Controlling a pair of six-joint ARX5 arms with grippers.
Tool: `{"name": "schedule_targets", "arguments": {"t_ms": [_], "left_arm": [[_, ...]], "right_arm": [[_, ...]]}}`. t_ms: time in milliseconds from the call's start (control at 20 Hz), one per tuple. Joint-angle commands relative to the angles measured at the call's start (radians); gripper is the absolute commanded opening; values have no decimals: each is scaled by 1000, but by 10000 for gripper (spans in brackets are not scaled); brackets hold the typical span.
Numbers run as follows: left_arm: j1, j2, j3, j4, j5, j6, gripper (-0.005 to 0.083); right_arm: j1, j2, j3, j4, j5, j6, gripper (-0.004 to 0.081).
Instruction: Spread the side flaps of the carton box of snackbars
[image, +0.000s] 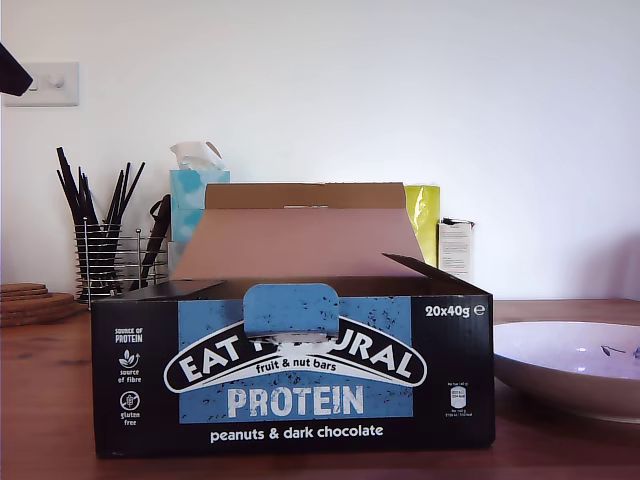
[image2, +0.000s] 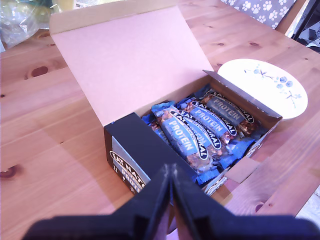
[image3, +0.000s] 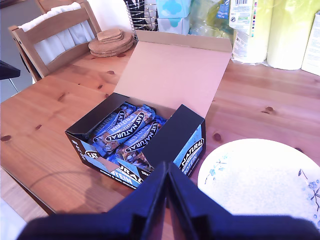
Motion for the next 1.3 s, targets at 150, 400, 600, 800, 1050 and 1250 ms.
{"name": "schedule_targets", "arguments": {"t_ms": [150, 400, 600, 800, 1050, 1250], "left_arm": [[2, 3, -11, 12, 1, -2, -19], [2, 3, -11, 18, 2, -2, -19], [-26, 40, -1, 82, 2, -2, -19], [-115, 133, 10, 160, 2, -2, -19], [-243, 284, 11, 286, -4, -3, -19], [-335, 428, 41, 384, -34, -4, -19]], "right_arm": [[3, 1, -19, 6, 1, 3, -13], [3, 1, -18, 5, 0, 4, -13], [3, 25, 11, -8, 0, 5, -13], [3, 121, 93, -66, 0, 4, -13], [5, 243, 216, -206, 0, -11, -13], [5, 274, 268, -243, -2, -15, -13]]}}
